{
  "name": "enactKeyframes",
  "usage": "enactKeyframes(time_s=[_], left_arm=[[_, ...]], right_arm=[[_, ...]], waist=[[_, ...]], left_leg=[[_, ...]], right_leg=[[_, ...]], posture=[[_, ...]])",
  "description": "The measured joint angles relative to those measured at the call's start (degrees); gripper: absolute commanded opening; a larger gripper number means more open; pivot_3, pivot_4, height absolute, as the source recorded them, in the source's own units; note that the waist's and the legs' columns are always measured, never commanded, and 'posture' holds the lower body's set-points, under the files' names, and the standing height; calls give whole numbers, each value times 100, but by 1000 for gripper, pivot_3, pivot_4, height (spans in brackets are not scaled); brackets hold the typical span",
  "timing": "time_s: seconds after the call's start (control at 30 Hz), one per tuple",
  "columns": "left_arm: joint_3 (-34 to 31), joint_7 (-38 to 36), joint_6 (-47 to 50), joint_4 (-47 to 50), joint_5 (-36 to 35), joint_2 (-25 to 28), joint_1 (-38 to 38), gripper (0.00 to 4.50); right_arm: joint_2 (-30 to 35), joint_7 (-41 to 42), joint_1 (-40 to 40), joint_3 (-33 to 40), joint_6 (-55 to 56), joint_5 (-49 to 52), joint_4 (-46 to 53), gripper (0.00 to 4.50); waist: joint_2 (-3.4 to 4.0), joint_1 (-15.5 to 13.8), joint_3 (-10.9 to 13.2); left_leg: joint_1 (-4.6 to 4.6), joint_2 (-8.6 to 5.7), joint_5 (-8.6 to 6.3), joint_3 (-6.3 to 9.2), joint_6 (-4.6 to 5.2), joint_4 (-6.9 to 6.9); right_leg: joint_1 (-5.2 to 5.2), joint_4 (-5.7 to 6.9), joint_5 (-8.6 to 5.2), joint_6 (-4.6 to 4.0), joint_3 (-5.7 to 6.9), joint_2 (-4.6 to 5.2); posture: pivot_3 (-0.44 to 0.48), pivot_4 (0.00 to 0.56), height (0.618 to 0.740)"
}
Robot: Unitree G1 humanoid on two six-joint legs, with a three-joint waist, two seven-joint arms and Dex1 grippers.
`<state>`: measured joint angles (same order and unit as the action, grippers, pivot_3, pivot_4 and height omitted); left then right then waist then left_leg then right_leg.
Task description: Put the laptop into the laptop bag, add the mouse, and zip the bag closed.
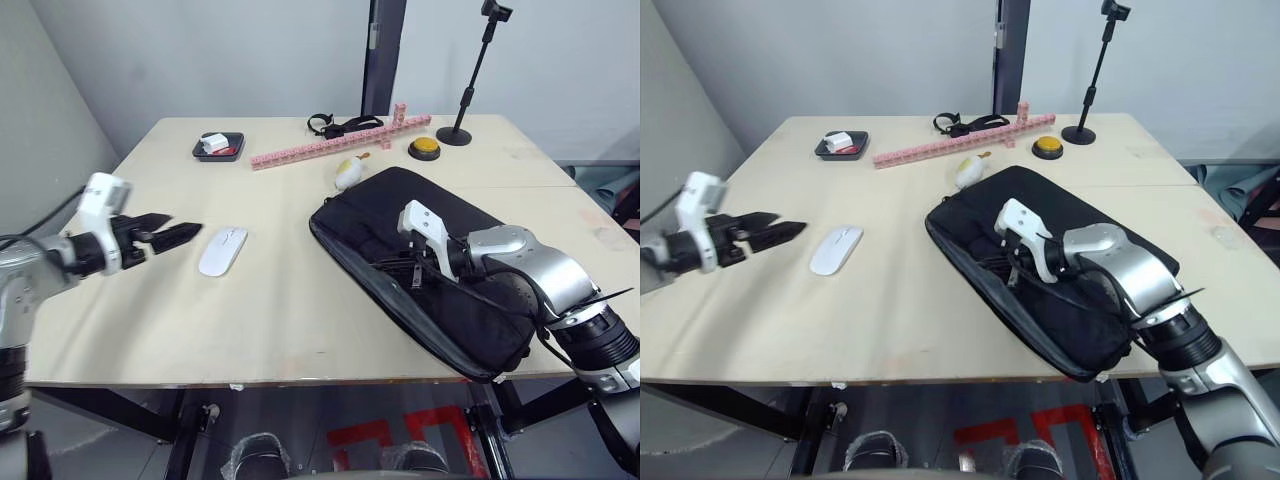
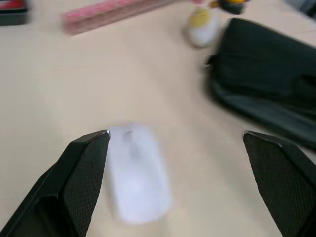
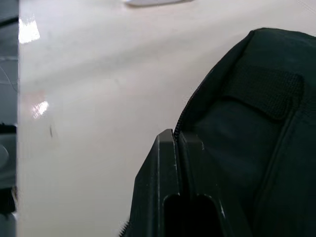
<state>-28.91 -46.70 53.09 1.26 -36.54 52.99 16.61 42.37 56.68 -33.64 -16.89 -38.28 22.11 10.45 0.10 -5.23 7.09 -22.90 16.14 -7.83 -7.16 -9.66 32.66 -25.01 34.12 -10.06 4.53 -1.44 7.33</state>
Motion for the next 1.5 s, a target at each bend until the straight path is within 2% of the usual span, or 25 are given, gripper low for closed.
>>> enactKeyframes(time_s=[0.1,0.17,0.27,0.3,0.4,0.57,0.77,1.03,1.17,1.3,1.5], left_arm=[[-16,-145,-903,-209,529,249,-447,4500],[-22,-637,-1221,-715,599,575,-571,4500],[-184,-1478,-1318,-1477,525,1131,-562,4500],[-223,-1576,-1369,-1586,526,1205,-553,4500],[-247,-1793,-1581,-1892,530,1321,-379,4500],[-264,-2170,-1863,-2266,586,1737,-296,4500],[-212,-2491,-2181,-2897,795,2166,-80,4500],[170,-2689,-2440,-3200,1043,2222,111,4500],[178,-2678,-2433,-3093,1036,2087,-88,4500],[94,-2636,-2425,-3021,1027,1850,-438,4500],[94,-2509,-2458,-3052,1030,1748,-296,4500]], right_arm=[[3,218,29,-15,353,-126,-142,1257],[79,482,29,165,471,14,-180,1979],[615,1023,-30,755,512,317,-300,3081],[785,1171,-63,892,488,378,-332,3295],[1243,1521,-380,1344,218,669,-626,4387],[2332,1966,-843,1701,628,228,-2150,4454],[2907,2448,-921,1648,1543,-522,-3567,4454],[2943,2710,-1343,1459,2549,-1346,-5149,4454],[2835,2728,-1347,1454,2910,-1527,-5594,4454],[2830,2674,-1223,1497,3148,-1585,-5713,4454],[2664,2432,-940,1645,3068,-1570,-5402,4454]], waist=[[-2,-11,0],[-6,-10,2],[-8,-34,1],[-8,-37,1],[-8,-31,1],[-13,-24,-2],[-14,-2,-3],[-16,11,-4],[-15,17,-4],[-16,21,-4],[-19,5,-6]], left_leg=[[0,0,-11,1,23,2],[-1,1,-11,1,26,2],[0,0,-12,1,30,5],[2,0,-13,1,31,5],[11,1,-12,2,31,12],[13,0,-10,3,39,28],[10,0,5,2,67,34],[5,0,8,3,85,52],[2,0,6,2,88,53],[0,0,4,3,92,55],[4,0,4,3,96,66]], right_leg=[[1,1,-1,-2,0,0],[-5,6,-1,-2,0,-1],[-1,7,-5,-17,-1,0],[0,7,-6,-19,-1,0],[-1,38,-14,-33,-1,0],[-6,74,-48,-91,-3,1],[-13,85,-56,-105,-3,1],[-16,104,-66,-134,-4,3],[-17,105,-68,-144,-4,4],[-18,105,-69,-146,-3,3],[-13,109,-67,-163,-4,3]], posture=[[0,150,740],[0,150,740],[0,150,740],[0,150,740],[0,150,740],[0,150,740],[0,150,740],[0,150,740],[0,150,740],[0,150,740],[0,150,740]])
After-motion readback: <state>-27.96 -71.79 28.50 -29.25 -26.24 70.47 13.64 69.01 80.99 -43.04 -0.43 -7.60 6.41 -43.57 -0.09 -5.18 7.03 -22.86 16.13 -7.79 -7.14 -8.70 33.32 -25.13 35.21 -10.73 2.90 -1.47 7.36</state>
